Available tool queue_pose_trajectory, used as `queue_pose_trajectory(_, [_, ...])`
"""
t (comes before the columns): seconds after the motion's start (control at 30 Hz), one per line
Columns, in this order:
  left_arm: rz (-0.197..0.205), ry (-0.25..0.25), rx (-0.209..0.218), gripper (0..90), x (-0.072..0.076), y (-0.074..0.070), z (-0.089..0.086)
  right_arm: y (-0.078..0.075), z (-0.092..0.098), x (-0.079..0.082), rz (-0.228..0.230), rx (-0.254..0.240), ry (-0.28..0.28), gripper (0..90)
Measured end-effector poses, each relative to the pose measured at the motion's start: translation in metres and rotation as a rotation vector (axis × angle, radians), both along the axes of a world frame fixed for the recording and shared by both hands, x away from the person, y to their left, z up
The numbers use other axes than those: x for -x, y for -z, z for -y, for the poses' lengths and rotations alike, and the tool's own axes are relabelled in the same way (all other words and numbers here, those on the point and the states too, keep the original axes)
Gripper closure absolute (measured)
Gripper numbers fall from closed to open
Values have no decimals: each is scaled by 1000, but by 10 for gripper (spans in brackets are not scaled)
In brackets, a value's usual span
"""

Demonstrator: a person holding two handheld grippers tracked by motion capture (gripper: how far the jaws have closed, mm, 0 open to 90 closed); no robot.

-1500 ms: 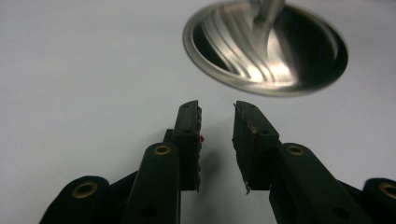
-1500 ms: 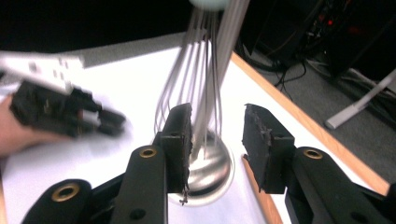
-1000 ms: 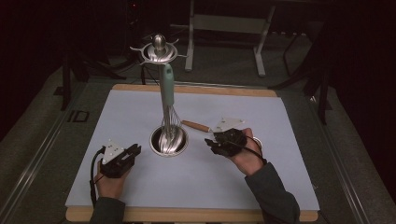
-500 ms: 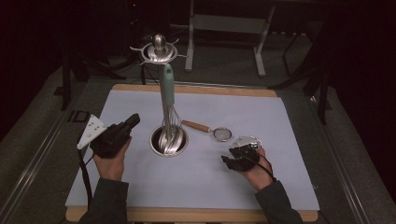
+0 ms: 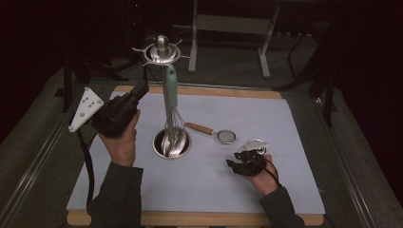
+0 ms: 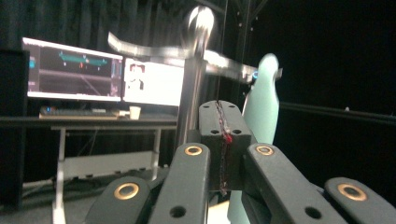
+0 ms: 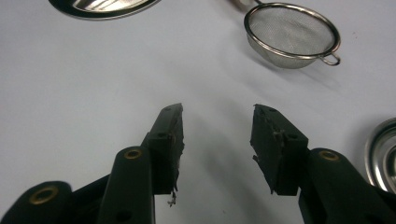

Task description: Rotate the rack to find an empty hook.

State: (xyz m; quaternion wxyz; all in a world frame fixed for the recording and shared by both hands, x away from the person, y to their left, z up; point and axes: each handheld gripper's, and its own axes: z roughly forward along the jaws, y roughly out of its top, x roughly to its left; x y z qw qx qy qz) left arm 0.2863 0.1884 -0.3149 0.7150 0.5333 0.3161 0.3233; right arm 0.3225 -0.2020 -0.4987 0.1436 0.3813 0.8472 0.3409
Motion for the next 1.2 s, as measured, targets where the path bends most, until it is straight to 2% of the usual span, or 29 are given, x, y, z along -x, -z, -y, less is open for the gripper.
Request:
queue_pose_trajectory(0.1, [19,-7,-2,900,-2,-11,3,-1,3,1,5,-7,5,535])
queue_pose_trajectory(0.27, [40,-7,-9,900,-7,-19,7,-2,10,1,7,-27,31,539])
queue_pose_trajectory(0.4, [50,-12,-1,900,-11,-23,7,-3,14,1,-21,-99,24,541])
queue_pose_trajectory(0.5, [52,-13,-11,900,-12,-25,5,-4,16,0,-26,-120,25,541])
queue_pose_trajectory(0.67, [44,-24,-39,900,-15,-28,3,-4,17,1,-27,-128,27,544])
queue_pose_trajectory(0.87, [26,-28,-36,900,-21,-29,-3,-5,20,1,-26,-133,30,543])
queue_pose_trajectory(1.03, [9,-25,-51,900,-28,-30,-6,-6,22,1,-30,-139,31,539])
queue_pose_trajectory(1.2, [2,-35,-39,900,-32,-29,-11,-7,24,1,-21,-144,38,539])
